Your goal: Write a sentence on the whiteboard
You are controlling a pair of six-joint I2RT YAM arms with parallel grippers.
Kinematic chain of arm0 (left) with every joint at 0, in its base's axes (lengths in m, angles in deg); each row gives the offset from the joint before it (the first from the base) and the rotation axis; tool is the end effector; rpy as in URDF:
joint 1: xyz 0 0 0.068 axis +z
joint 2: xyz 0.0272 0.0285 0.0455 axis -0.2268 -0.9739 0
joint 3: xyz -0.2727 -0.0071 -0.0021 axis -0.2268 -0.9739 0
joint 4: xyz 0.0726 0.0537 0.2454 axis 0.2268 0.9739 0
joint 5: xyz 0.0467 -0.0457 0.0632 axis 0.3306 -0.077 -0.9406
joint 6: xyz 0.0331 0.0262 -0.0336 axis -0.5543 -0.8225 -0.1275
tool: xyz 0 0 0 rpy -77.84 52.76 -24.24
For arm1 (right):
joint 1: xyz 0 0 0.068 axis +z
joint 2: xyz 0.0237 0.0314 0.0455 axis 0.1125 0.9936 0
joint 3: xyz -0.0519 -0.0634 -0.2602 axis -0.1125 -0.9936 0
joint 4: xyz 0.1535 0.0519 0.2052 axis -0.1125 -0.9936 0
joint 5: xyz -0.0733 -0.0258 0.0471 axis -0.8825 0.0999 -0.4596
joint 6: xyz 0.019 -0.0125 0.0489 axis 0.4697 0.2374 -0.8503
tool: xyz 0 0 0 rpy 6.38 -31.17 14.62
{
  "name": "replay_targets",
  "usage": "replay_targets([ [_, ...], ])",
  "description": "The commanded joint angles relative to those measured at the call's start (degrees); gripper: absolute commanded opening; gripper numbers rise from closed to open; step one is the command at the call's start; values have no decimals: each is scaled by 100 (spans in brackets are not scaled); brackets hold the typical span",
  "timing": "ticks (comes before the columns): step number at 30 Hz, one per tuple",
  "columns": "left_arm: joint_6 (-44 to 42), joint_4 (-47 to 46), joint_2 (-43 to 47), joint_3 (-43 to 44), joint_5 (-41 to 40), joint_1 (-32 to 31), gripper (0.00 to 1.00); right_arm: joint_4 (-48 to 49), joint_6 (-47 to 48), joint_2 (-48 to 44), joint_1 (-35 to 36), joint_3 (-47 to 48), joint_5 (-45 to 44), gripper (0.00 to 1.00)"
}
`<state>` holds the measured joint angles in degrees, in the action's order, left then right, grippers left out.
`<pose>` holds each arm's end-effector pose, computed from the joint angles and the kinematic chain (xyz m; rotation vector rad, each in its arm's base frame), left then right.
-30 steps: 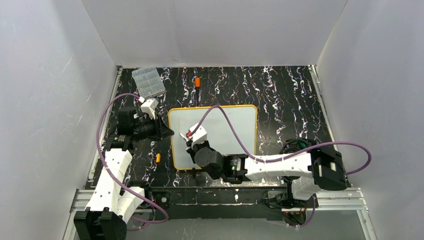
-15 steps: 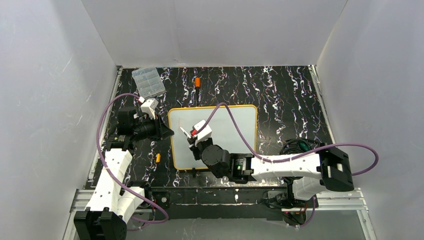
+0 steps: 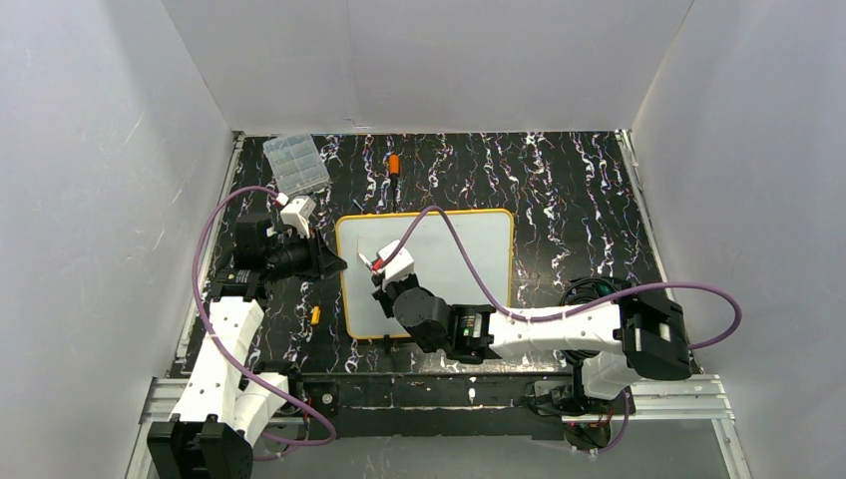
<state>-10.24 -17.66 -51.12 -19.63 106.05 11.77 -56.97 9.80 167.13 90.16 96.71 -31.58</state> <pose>0.1884 -0.0263 0.2874 0.2687 2.0988 -0.8064 0.0642 0.3390 0.2906 -0.4924 1.6368 0.4743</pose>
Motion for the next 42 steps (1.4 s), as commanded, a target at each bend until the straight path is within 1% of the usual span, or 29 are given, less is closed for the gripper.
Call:
replay_targets([
  [1, -5, 53, 93, 103, 206, -22, 16, 294, 27, 82, -94, 288, -52, 1],
  [7, -10, 61, 94, 103, 193, -24, 15, 171, -41, 109, -141, 280, -111, 1],
  [16, -11, 77, 99, 109, 147, -23, 15, -29, -196, -159, -144, 64, -382, 1],
  [25, -23, 96, 110, 112, 106, -25, 15, -81, -230, -352, -135, -37, -427, 1],
  [30, -23, 104, 102, 107, 97, -20, 15, 281, -91, -617, -117, -298, -79, 1],
  [33, -24, 105, 101, 112, 87, -25, 15, 401, -64, -794, -116, -449, -24, 1],
  [42, -31, 113, 102, 103, 99, -22, 15, 103, -117, -580, -122, -304, -386, 1],
])
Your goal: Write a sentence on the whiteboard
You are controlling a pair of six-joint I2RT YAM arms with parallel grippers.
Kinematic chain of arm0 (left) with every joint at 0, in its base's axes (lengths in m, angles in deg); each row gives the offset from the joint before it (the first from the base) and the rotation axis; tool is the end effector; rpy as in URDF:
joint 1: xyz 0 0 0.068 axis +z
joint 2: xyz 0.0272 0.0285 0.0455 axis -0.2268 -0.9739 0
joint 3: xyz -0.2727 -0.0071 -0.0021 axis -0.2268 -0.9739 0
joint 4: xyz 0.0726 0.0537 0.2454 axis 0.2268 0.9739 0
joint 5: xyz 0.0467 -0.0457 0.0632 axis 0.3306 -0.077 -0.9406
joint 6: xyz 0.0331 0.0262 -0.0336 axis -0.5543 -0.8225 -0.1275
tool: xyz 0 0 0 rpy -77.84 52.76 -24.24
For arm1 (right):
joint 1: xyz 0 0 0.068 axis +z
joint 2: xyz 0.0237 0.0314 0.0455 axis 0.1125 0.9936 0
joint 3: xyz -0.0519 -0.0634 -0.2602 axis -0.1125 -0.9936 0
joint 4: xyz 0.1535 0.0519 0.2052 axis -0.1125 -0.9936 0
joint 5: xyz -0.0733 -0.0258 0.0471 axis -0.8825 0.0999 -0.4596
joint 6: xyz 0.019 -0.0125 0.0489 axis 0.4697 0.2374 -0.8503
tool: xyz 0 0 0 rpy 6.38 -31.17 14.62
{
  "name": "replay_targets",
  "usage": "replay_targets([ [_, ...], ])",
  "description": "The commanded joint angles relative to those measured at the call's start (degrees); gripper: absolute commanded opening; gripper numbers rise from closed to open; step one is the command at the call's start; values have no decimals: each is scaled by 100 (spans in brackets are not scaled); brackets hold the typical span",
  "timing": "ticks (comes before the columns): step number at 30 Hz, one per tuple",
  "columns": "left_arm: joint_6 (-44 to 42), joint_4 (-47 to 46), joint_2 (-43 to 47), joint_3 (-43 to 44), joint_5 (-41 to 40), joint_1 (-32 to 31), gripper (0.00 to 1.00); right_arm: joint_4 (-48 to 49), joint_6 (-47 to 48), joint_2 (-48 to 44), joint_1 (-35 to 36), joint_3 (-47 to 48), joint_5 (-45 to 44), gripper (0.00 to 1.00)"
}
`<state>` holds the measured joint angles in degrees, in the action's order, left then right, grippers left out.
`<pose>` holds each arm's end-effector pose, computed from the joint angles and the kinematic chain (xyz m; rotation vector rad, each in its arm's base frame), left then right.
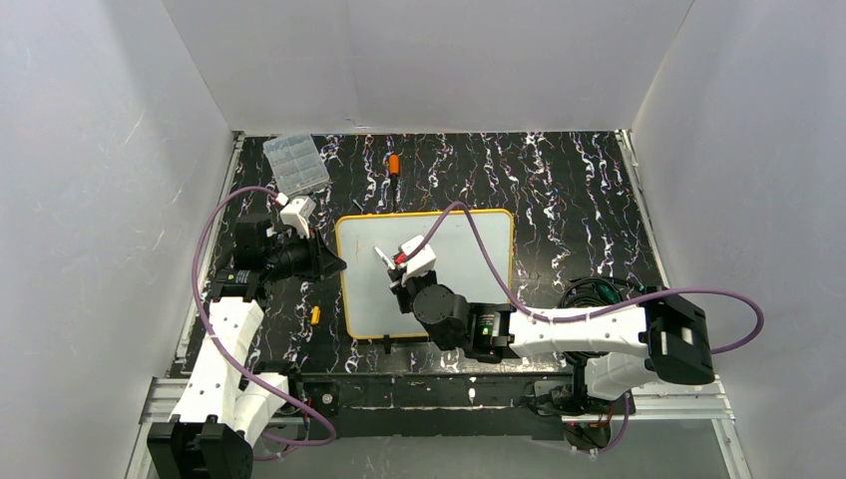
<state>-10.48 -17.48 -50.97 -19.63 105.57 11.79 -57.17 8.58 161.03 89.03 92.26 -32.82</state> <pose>0.1880 -0.0260 0.2874 0.2675 2.0999 -0.7950 0.0680 0.3116 0.2971 -0.4237 1.6360 0.4773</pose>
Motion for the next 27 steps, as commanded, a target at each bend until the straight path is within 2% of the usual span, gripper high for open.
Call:
replay_targets([
  [1, -8, 88, 86, 103, 150, -25, 15, 104, 4, 54, -12, 161, -280, 1],
  [16, 0, 87, 104, 94, 188, -24, 14, 114, 249, 280, -65, 333, -65, 1],
  [27, -6, 85, 104, 101, 166, -26, 14, -374, -257, 176, -32, 56, 181, 1],
])
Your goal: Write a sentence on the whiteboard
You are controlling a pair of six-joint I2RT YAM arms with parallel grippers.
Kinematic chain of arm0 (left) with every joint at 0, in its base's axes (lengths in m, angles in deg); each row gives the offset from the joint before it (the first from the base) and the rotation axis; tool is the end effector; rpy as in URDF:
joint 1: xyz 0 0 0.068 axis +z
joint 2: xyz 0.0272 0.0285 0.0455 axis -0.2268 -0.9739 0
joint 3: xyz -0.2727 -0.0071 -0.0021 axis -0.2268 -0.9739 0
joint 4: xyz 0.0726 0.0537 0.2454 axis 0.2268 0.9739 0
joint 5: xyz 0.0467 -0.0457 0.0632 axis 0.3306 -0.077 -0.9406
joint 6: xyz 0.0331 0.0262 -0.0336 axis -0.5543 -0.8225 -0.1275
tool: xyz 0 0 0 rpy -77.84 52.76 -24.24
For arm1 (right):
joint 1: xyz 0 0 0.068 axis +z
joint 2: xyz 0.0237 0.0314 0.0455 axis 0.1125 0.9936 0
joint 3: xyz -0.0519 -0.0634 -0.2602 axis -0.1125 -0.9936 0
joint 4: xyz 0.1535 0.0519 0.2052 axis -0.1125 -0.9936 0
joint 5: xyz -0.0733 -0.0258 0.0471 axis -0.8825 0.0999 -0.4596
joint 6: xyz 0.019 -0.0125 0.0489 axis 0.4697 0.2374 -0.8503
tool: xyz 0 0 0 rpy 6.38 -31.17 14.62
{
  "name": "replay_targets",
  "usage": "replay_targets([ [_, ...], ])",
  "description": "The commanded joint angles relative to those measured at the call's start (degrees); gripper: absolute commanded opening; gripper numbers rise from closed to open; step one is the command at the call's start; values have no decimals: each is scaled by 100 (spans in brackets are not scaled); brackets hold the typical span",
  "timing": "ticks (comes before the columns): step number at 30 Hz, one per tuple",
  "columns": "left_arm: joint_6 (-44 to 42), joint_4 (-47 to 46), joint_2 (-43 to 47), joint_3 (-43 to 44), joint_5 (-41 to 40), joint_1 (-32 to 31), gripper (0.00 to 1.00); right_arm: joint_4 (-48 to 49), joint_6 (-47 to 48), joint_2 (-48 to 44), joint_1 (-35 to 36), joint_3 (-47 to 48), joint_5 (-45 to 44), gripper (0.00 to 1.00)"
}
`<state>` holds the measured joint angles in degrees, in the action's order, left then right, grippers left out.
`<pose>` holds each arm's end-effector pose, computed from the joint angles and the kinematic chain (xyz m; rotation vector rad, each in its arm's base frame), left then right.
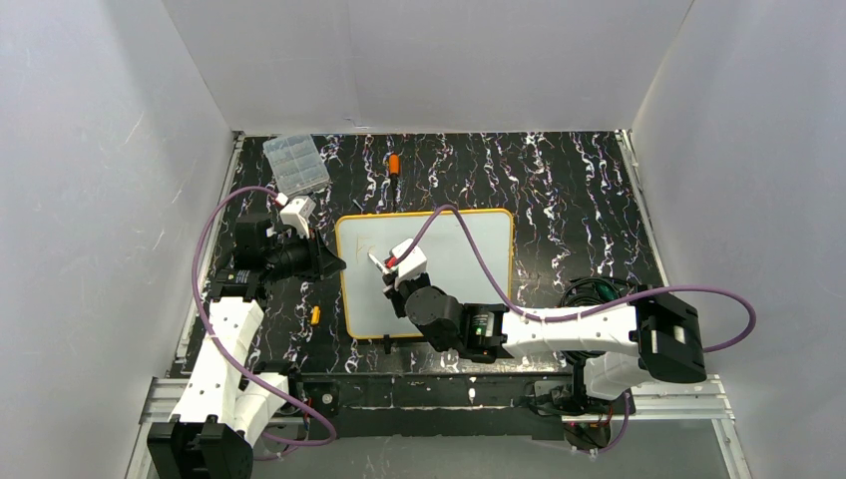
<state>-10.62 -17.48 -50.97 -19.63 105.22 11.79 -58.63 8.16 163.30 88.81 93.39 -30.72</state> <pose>0.1881 -0.0259 0.2874 0.2664 2.1005 -0.7870 0.0696 0.3207 0.2892 -0.4756 1.6583 0.4748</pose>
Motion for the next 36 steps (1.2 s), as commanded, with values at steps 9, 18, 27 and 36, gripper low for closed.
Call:
replay_targets([
  [9, 10, 87, 99, 103, 191, -30, 14, -463, -246, -199, 1, -102, -209, 1],
  [18, 13, 88, 93, 95, 192, -25, 14, -354, -56, -305, 1, -83, -671, 1],
  [27, 9, 87, 86, 100, 209, -25, 13, 88, 347, -204, 1, 66, -796, 1],
  [36, 9, 77, 95, 103, 209, -28, 13, -22, 311, -169, 1, 57, -763, 1],
])
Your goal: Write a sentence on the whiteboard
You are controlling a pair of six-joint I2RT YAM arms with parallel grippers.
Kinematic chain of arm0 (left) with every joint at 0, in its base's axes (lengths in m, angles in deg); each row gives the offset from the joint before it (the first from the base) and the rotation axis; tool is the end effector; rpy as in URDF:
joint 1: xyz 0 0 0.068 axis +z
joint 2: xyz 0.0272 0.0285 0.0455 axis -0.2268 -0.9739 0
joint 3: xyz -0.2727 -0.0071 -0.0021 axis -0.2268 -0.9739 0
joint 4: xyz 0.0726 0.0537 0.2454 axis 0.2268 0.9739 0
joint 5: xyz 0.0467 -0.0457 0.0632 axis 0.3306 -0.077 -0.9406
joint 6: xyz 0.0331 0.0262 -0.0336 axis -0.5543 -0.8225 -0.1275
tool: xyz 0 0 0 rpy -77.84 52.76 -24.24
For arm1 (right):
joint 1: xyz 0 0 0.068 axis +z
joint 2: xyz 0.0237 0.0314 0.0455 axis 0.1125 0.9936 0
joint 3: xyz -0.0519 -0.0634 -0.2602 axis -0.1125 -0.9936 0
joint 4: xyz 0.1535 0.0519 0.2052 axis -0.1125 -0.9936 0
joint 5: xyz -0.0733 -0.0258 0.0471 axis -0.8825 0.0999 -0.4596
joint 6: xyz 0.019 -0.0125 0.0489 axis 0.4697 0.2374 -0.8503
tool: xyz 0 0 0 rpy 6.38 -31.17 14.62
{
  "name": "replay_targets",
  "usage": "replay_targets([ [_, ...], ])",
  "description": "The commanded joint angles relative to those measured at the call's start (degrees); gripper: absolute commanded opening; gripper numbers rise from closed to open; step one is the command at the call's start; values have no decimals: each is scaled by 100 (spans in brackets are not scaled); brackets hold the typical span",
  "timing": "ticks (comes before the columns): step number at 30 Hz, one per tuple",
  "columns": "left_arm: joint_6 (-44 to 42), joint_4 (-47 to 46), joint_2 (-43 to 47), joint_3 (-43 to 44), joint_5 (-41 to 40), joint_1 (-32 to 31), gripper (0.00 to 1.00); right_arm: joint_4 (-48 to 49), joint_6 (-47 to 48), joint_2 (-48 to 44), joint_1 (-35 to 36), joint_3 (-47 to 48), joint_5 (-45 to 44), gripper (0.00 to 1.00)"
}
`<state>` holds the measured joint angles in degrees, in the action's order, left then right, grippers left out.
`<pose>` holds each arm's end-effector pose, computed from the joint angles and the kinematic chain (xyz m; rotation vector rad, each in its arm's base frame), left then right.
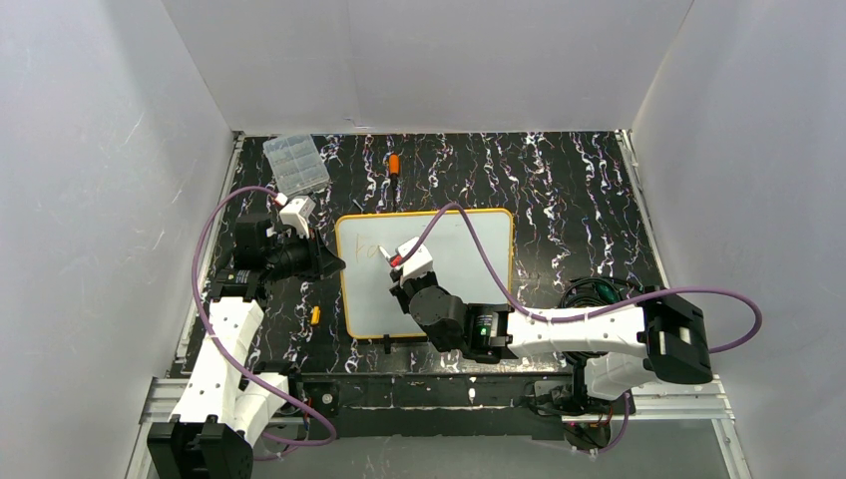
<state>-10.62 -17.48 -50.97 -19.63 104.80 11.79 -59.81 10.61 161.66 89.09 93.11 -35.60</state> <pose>0.1882 -0.0257 0.2873 0.2621 2.1021 -0.7792 0.0689 0.3127 0.2947 -0.4455 1.6426 0.3806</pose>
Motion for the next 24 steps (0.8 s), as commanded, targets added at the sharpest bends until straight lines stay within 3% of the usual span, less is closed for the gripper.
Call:
replay_targets([
  [1, 7, 78, 95, 103, 250, -26, 13, 64, 23, -14, -28, 64, -240, 1],
  [10, 13, 78, 111, 103, 242, -29, 13, -345, -475, -31, -2, -114, 134, 1],
  [24, 8, 87, 117, 102, 201, -25, 13, -640, -627, -106, 95, -181, 37, 1],
])
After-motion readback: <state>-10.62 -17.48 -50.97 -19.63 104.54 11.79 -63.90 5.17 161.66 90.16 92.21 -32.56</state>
